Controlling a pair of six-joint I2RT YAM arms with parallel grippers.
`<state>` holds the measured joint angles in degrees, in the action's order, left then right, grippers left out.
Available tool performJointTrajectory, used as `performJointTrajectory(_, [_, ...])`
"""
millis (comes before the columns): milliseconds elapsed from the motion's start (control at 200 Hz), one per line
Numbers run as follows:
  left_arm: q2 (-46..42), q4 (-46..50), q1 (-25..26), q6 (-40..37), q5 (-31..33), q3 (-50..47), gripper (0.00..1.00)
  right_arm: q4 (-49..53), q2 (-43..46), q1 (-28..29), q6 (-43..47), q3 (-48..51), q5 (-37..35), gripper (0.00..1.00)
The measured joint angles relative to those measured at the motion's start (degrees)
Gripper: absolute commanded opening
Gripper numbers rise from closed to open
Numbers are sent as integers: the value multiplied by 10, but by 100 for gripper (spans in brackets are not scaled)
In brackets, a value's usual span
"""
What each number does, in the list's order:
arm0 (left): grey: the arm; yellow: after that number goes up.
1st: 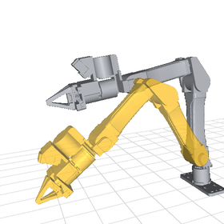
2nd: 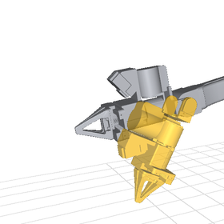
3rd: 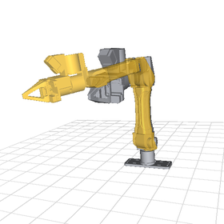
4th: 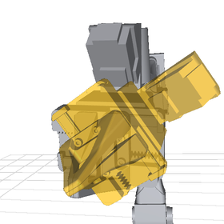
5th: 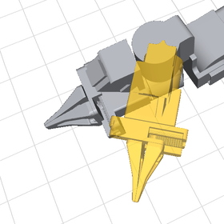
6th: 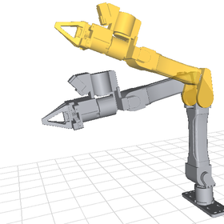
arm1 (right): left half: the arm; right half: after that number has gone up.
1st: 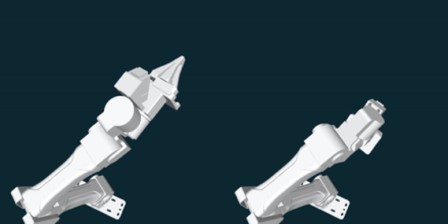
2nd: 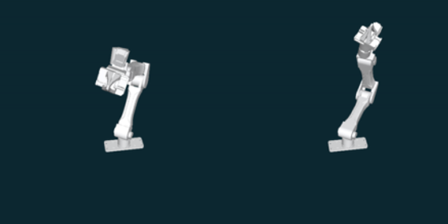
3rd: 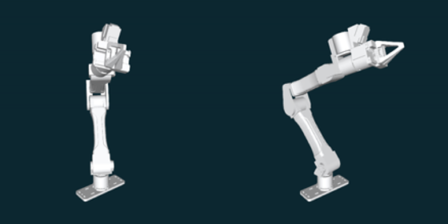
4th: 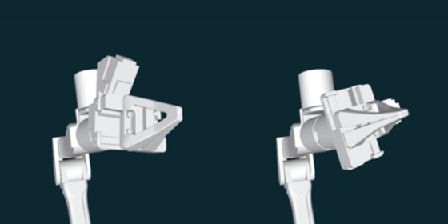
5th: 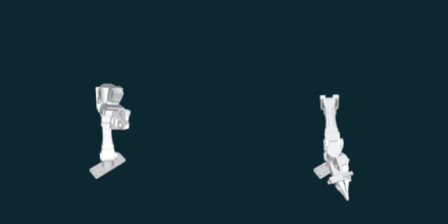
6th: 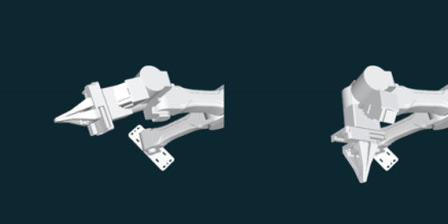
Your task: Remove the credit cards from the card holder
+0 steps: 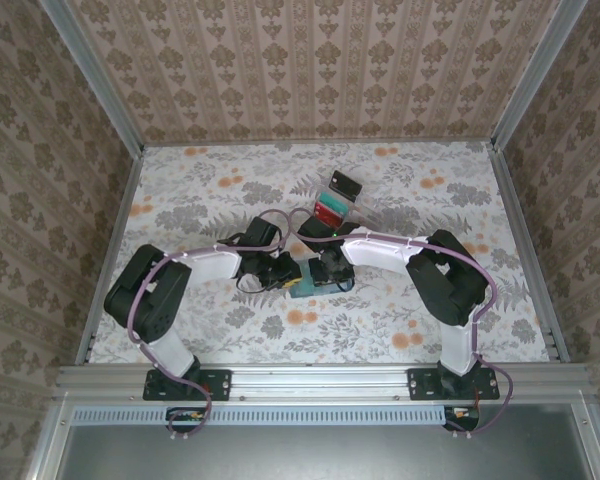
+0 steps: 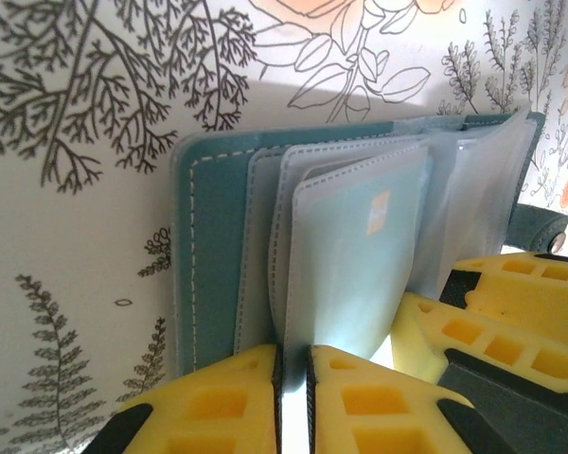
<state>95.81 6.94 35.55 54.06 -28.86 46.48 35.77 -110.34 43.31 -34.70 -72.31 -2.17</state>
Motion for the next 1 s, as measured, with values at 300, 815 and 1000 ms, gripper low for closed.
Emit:
performJointTrajectory(300, [-21,17,0,-19,3,1,0,-15,19,-5,4,13,29,46])
performJointTrajectory(815, [-72,111,-19,-82,17,19,23,-76,184,-42,-13,67,106,56])
performJointTrajectory(1000, [-72,101,-10,-87,0,26,32,-87,185,-50,-25,90,106,56])
